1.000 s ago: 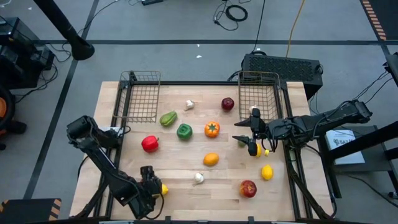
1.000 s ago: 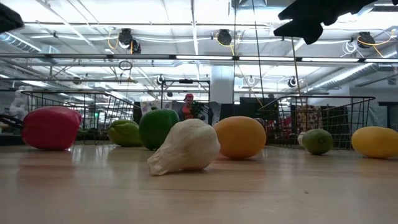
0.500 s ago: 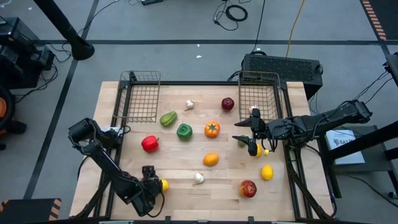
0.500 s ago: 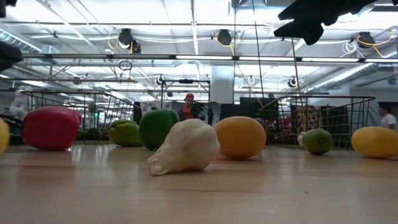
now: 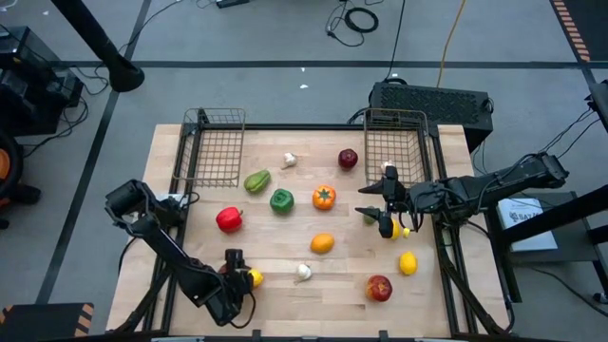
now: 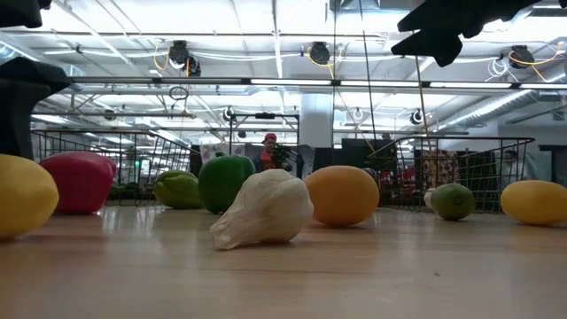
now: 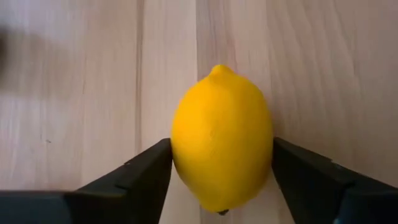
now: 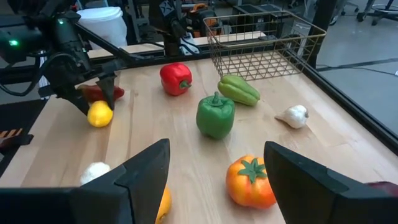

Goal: Sort produce into baskets
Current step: Put the bottom left lemon into the left wire basket

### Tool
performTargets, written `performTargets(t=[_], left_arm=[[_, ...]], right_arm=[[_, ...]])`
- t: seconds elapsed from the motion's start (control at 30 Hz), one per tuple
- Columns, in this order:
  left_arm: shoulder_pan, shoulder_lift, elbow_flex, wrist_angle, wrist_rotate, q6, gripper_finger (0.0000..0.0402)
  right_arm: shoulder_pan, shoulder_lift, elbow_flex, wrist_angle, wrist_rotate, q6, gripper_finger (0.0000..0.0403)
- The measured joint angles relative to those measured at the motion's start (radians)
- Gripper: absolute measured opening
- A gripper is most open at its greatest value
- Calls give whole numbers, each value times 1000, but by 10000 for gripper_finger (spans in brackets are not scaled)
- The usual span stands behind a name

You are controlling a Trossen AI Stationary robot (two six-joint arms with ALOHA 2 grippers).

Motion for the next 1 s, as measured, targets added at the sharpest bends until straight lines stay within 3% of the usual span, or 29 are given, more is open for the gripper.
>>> performTargets(t=[0.3, 0.5, 0.67, 0.83, 1.0], left_arm=[[0, 0, 1, -5, -34, 7, 235], [16, -10, 95, -107, -120, 69, 233], [58, -81, 196, -199, -271, 215, 233], [112, -200, 221, -202, -428, 377, 233], [156, -333, 222, -165, -631, 390, 232]], right_arm=[[0, 0, 0, 0, 0, 0, 251], [0, 0, 0, 0, 0, 0, 251], [0, 0, 0, 1, 0, 1, 251], [0, 0, 0, 2, 0, 1, 251], [0, 0, 0, -6, 0, 0, 251]])
